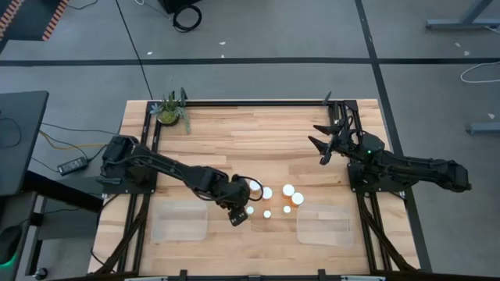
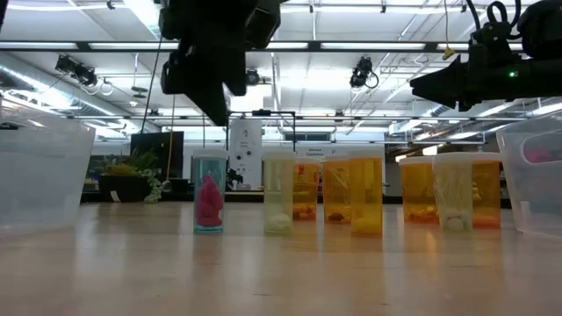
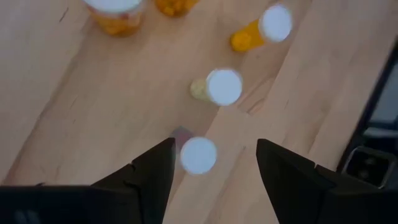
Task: Pick and place medicine bottles into bin by pill shape (circle, oval)
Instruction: Put the small blue pill bottle into the left transparent bin
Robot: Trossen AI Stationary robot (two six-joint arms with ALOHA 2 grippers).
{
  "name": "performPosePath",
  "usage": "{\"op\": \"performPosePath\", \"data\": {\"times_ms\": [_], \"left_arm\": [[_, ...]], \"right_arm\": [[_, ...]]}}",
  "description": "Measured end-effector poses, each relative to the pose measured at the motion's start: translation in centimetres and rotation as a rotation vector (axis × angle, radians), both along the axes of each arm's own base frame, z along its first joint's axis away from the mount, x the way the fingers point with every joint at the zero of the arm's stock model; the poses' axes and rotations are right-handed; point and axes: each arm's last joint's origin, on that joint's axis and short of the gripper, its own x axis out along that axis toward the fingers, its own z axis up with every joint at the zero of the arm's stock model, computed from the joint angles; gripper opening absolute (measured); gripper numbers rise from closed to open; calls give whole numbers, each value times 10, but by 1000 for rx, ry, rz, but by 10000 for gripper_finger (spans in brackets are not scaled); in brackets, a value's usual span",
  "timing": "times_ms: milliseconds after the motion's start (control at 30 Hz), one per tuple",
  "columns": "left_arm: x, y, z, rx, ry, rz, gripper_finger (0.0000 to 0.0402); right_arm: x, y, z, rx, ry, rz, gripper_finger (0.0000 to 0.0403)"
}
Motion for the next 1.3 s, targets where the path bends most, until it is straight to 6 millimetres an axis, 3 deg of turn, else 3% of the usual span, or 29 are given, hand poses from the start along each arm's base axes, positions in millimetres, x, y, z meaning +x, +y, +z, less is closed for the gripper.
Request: {"op": "performPosePath", "data": {"times_ms": [367, 1300], "left_arm": [[23, -10, 7, 67, 118, -80, 232], [27, -35, -36, 195, 199, -232, 231]], "right_arm": [[0, 0, 0, 1, 3, 0, 239], [2, -1, -6, 19, 56, 5, 239]]}}
